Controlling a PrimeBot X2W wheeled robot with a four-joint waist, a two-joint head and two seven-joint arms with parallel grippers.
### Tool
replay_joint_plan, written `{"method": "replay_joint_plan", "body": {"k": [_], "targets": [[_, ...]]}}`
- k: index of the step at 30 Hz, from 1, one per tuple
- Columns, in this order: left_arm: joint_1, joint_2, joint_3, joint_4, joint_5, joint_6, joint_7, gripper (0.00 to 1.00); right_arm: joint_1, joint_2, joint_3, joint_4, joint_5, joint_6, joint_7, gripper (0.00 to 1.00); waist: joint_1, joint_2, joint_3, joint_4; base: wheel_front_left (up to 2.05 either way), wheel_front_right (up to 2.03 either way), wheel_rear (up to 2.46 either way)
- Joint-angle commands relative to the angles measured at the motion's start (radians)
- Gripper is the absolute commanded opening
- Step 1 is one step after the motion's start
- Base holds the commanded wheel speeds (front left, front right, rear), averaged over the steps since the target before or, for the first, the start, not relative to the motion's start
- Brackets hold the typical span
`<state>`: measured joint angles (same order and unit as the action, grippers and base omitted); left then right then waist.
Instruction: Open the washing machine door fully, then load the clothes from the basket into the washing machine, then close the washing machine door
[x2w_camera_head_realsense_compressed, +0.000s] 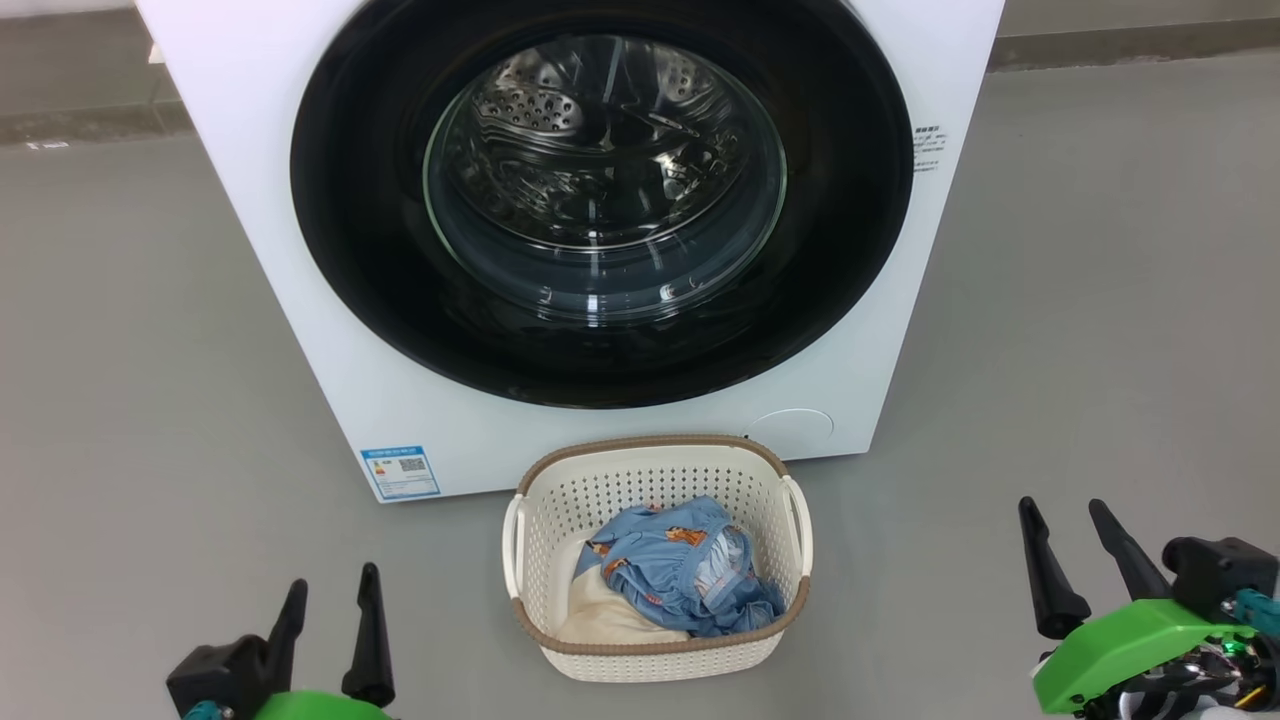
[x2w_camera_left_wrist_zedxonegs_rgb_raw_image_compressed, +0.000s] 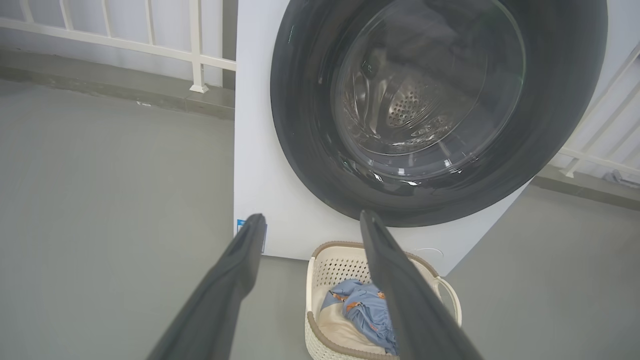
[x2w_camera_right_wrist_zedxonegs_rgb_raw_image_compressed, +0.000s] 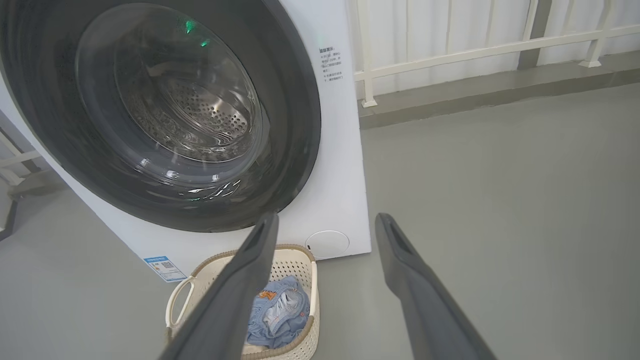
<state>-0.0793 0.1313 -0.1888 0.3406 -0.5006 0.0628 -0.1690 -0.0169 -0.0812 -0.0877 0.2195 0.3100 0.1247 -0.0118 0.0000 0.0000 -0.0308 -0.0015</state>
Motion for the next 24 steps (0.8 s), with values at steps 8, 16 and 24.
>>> {"method": "replay_joint_plan", "body": {"k": [8,16,24], "targets": [[-0.06,0.02,0.013,0.0,0.101,0.014,-0.036,1.0,-0.032,-0.023,0.029,-0.04,-0.125,0.005,-0.016,1.0,0.0,0.0,-0.001,0.001,0.0,0.0,0.0],[-0.071,0.018,0.008,0.018,0.192,0.042,-0.059,1.0,-0.036,-0.03,0.03,-0.043,-0.226,0.005,-0.029,1.0,0.0,0.0,0.002,0.001,0.0,0.0,0.0],[-0.084,0.024,-0.002,0.037,0.286,0.063,-0.083,1.0,-0.038,-0.032,0.026,-0.055,-0.334,0.006,-0.04,1.0,0.0,0.0,0.006,0.002,0.0,0.0,0.0]]}}
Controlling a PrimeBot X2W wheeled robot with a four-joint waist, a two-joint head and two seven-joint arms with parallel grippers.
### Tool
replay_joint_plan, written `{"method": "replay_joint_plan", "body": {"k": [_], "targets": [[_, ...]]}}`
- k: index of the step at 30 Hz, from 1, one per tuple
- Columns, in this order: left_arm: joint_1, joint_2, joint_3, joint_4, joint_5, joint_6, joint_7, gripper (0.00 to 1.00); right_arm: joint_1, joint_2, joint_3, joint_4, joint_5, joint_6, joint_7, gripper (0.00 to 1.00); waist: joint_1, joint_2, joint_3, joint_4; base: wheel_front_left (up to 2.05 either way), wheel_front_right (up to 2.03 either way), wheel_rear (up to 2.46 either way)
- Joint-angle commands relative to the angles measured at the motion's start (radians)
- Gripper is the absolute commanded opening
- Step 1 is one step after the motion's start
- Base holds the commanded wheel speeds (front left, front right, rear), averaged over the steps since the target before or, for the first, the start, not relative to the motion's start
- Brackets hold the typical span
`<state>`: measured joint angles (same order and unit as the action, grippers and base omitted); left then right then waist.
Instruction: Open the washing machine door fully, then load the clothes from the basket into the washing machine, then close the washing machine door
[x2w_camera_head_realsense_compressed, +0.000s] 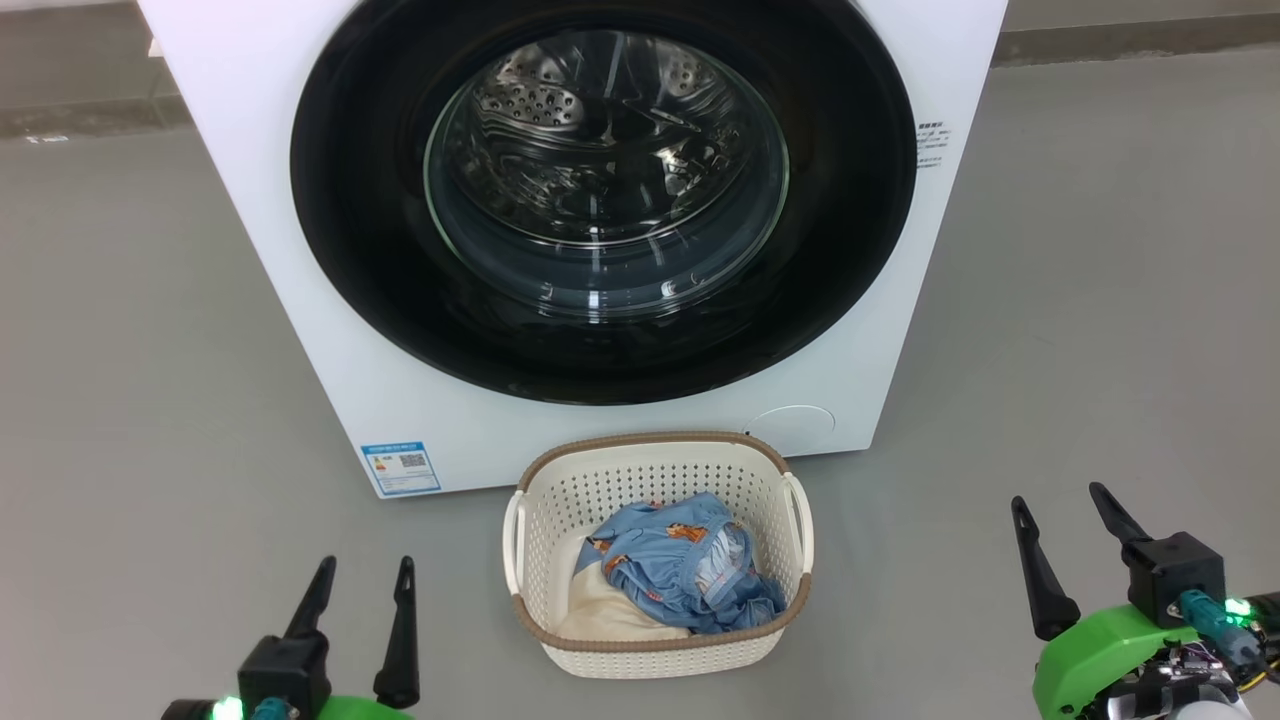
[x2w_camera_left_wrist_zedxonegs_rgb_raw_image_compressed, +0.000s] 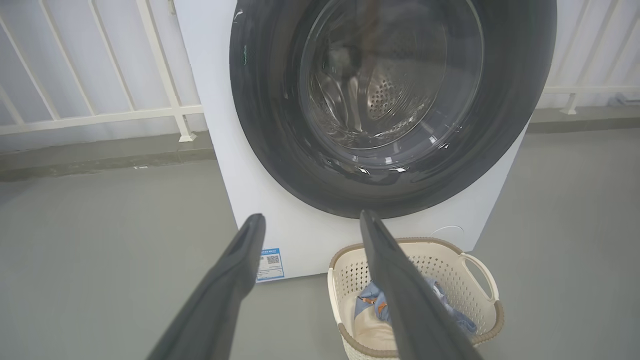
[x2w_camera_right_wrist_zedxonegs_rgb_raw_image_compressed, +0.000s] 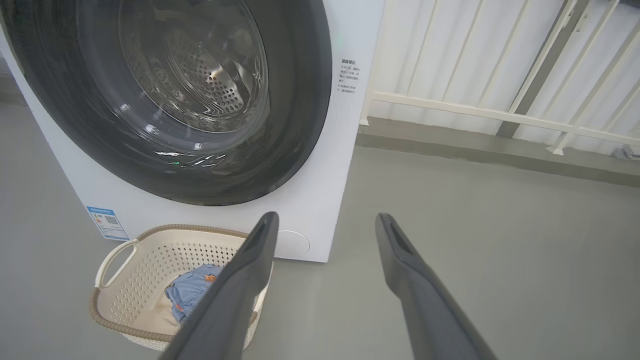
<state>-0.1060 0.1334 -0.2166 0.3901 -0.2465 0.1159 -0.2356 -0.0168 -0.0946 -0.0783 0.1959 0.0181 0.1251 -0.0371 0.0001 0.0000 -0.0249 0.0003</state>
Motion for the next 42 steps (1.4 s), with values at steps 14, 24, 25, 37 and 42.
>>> {"method": "replay_joint_plan", "body": {"k": [14,24,25,37,42], "targets": [[-0.062,0.008,0.044,0.013,0.043,0.011,-0.026,1.0,-0.038,-0.014,0.011,-0.03,-0.064,0.006,-0.02,1.0,0.0,0.0,-0.003,0.002,0.0,0.0,0.0],[-0.065,0.006,0.047,0.034,0.041,0.014,-0.026,1.0,-0.037,-0.013,0.01,-0.035,-0.067,0.006,-0.022,1.0,0.0,0.0,-0.004,0.004,0.01,0.02,-0.03],[-0.066,0.007,0.047,0.036,0.042,0.014,-0.026,1.0,-0.037,-0.012,0.01,-0.036,-0.067,0.006,-0.022,1.0,0.0,0.0,-0.004,0.004,0.19,0.19,-0.37],[-0.075,0.009,0.047,0.052,0.037,0.011,-0.026,1.0,-0.04,-0.011,0.009,-0.029,-0.057,0.006,-0.021,1.0,0.0,0.0,0.001,0.0,0.7,0.7,-1.4],[-0.079,0.009,0.046,0.051,0.036,0.011,-0.026,1.0,-0.042,-0.012,0.008,-0.026,-0.055,0.006,-0.023,1.0,0.0,0.0,0.002,-0.003,1.23,1.23,-2.45]]}}
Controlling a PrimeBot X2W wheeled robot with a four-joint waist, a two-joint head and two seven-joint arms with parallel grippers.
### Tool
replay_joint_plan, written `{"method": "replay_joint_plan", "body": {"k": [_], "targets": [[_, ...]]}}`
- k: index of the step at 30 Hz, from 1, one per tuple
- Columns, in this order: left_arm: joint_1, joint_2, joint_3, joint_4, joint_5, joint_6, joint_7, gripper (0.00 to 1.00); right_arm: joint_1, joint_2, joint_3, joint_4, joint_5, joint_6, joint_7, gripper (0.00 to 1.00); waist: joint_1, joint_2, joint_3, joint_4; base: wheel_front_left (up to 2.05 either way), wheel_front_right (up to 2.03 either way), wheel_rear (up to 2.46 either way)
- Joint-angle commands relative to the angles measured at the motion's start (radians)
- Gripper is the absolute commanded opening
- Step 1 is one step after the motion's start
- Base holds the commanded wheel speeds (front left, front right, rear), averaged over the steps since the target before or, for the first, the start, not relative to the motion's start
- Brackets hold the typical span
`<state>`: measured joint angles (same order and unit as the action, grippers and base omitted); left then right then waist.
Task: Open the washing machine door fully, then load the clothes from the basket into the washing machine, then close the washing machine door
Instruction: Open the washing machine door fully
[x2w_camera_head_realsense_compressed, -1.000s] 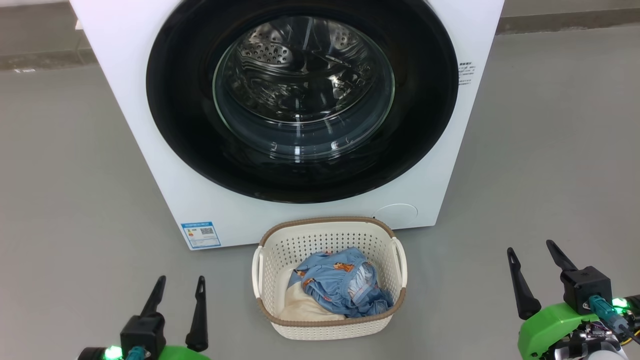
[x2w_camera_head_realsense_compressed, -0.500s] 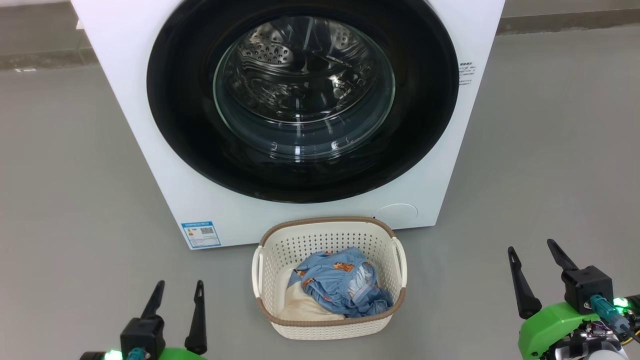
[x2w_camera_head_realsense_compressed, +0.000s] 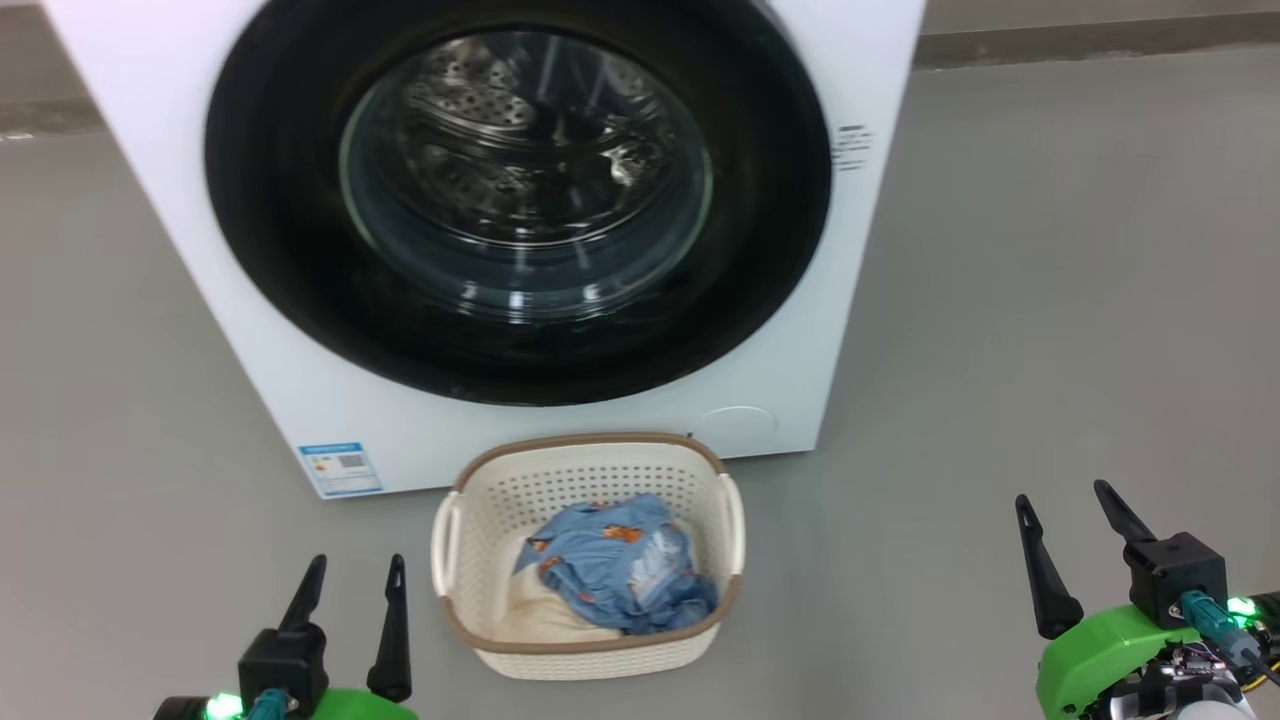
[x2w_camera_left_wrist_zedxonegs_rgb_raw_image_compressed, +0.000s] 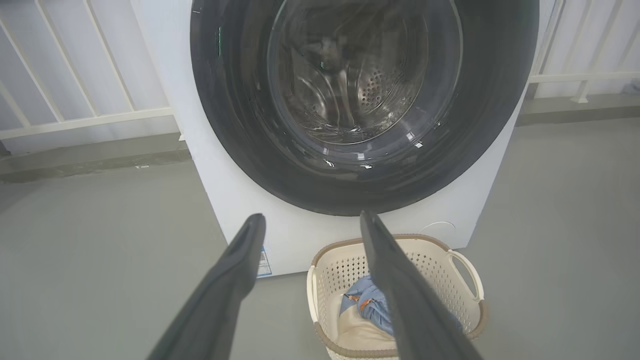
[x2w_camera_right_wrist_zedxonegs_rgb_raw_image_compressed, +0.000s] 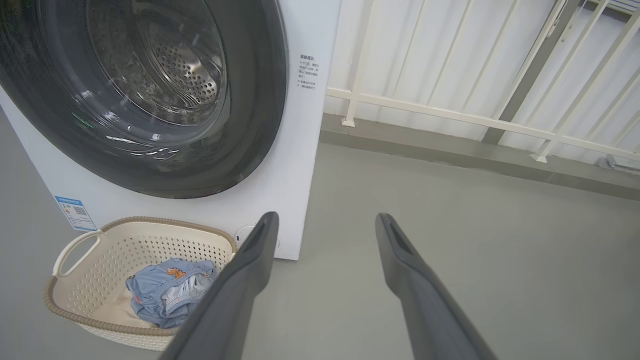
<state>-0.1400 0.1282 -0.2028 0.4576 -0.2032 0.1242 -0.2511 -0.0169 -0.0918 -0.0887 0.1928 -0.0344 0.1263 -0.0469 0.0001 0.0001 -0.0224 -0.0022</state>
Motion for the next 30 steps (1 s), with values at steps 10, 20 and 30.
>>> {"method": "replay_joint_plan", "body": {"k": [10,20,30], "targets": [[-0.038,0.012,0.034,-0.052,-0.004,-0.014,-0.011,1.0,-0.041,-0.009,0.013,-0.025,-0.001,0.004,-0.012,1.0,0.0,-0.0001,0.003,-0.003,0.99,0.99,-1.98],[-0.029,0.006,0.039,-0.052,-0.005,-0.014,-0.011,1.0,-0.036,-0.005,0.008,-0.031,-0.001,0.004,-0.011,1.0,0.0,-0.0001,0.003,-0.003,0.29,0.29,-0.58],[-0.024,0.001,0.043,-0.048,-0.007,-0.019,-0.011,1.0,-0.036,-0.007,0.009,-0.033,0.002,0.004,-0.012,1.0,0.0,-0.0001,0.002,-0.004,0.0,0.0,0.0]]}}
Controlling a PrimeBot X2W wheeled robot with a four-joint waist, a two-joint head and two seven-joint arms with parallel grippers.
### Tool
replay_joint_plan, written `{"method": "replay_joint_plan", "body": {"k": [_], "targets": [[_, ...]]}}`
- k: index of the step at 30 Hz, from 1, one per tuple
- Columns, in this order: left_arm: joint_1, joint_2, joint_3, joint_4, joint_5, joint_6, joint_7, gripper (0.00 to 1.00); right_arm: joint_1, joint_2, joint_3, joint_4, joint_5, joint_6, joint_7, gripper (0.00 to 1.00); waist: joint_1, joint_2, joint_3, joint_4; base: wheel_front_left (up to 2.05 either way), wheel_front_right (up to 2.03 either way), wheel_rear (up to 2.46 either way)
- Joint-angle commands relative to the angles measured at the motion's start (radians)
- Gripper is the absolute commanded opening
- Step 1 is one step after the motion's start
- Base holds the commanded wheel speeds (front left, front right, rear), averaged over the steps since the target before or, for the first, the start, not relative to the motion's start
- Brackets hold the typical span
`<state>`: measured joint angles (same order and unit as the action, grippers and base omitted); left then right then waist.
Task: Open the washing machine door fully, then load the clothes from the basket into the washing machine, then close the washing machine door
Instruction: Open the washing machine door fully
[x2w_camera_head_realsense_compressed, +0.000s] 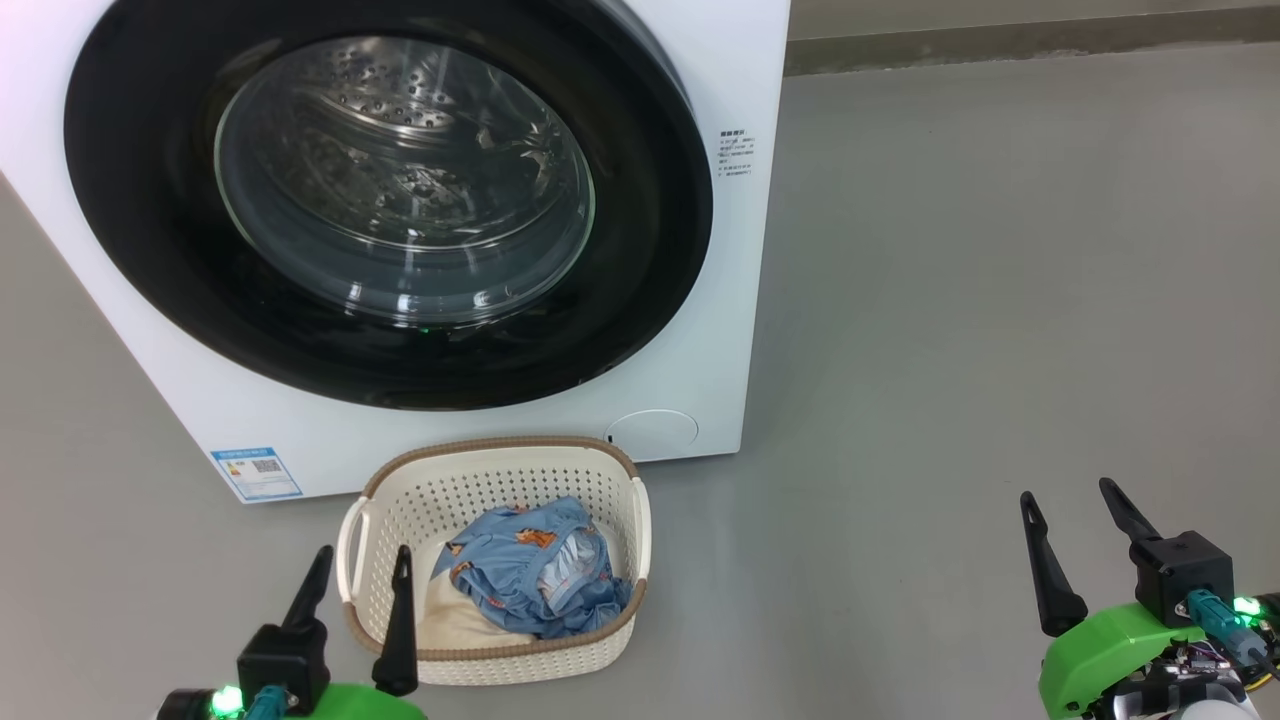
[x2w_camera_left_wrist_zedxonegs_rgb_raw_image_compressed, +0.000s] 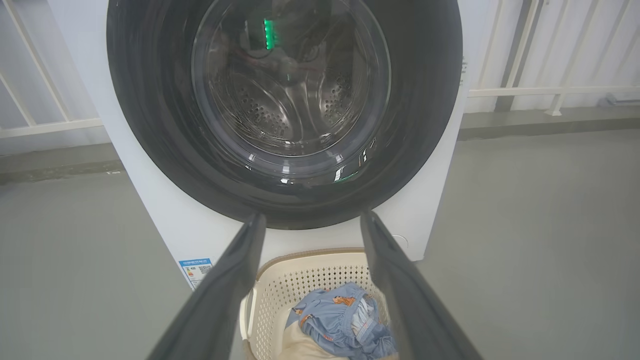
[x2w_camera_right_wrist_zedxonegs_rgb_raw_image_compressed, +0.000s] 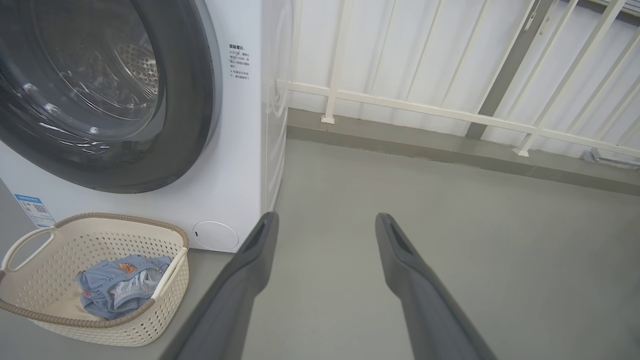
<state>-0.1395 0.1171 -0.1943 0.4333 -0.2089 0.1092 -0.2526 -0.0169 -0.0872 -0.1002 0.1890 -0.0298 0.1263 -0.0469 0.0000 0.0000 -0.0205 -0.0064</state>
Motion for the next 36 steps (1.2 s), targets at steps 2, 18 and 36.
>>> {"method": "replay_joint_plan", "body": {"k": [2,18,36], "targets": [[-0.025,0.012,0.035,-0.023,-0.002,-0.004,-0.009,1.0,-0.036,-0.012,0.021,-0.03,-0.004,0.004,-0.012,1.0,0.0,0.0,0.001,0.0,0.0,0.0,0.0],[-0.039,0.006,0.034,-0.021,-0.003,-0.013,-0.009,1.0,-0.058,-0.005,0.004,-0.027,0.02,0.004,-0.013,1.0,0.0,0.0,0.034,0.006,0.0,0.0,0.0],[-0.125,-0.007,0.022,-0.042,0.01,-0.014,-0.009,1.0,-0.353,0.028,-0.055,0.165,0.668,0.004,-0.003,0.0,0.0,0.0,0.169,0.03,0.0,0.0,0.0]]}}
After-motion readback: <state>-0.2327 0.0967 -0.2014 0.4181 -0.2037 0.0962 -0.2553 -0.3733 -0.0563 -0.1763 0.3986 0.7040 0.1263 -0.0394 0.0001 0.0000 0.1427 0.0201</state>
